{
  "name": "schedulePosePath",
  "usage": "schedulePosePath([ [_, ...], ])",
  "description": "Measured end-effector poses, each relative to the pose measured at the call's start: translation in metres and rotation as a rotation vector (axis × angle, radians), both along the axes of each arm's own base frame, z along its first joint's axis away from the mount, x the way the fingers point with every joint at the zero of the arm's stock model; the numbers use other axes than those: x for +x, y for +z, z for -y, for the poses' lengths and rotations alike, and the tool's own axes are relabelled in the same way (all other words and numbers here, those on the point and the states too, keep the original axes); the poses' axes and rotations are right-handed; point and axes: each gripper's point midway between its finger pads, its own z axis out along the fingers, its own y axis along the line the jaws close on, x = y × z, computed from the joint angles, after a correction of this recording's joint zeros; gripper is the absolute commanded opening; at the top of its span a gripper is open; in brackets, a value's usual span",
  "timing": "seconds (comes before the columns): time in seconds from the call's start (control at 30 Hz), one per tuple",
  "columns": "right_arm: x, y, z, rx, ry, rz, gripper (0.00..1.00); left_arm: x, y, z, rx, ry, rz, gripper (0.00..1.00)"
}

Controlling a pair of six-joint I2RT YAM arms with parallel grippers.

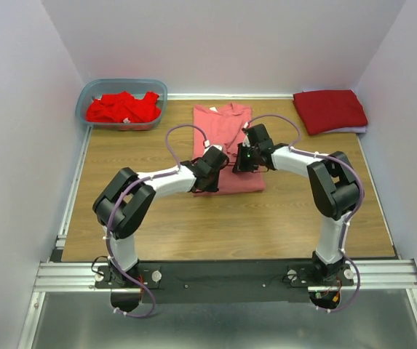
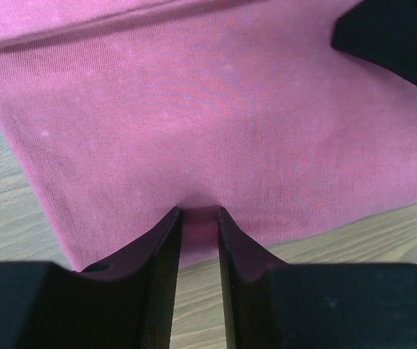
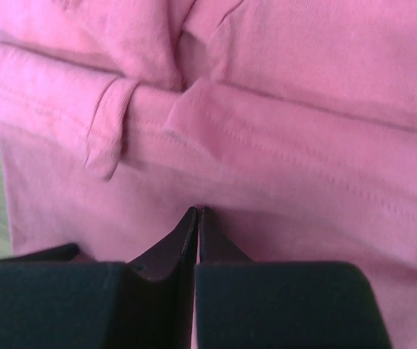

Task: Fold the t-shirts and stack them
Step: Fold the tshirt

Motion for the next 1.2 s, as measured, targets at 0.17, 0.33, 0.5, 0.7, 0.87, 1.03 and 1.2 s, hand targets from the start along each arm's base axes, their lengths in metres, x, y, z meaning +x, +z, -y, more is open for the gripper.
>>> schedulePosePath([
  [0.17,0.019,-0.004,-0.007,-0.003,-0.003,0.023,0.09,-0.001,0.0,0.0,-0.01,-0.005,0.011,0.34],
  [0.33,0.052,0.0,-0.009,-0.021,-0.019,0.082,0.1,-0.002,-0.001,-0.001,-0.024,-0.006,0.026,0.34],
  [0.5,0.105,0.018,0.015,-0.011,-0.088,0.159,0.13,-0.007,0.0,-0.004,-0.04,-0.01,0.033,0.34],
  [0.7,0.133,0.043,0.039,0.025,-0.115,0.222,0.16,-0.026,0.0,-0.014,-0.049,-0.026,0.013,0.34],
  [0.87,0.074,0.043,0.013,0.11,0.029,0.141,0.16,-0.048,0.0,-0.026,-0.054,-0.036,-0.015,0.34],
  [1.03,-0.002,0.056,-0.051,0.192,0.252,0.111,0.17,-0.062,0.0,-0.036,-0.063,-0.029,-0.032,0.34],
  [1.2,-0.05,0.046,-0.095,0.237,0.401,0.078,0.16,-0.07,0.0,-0.041,-0.073,-0.021,-0.039,0.34],
])
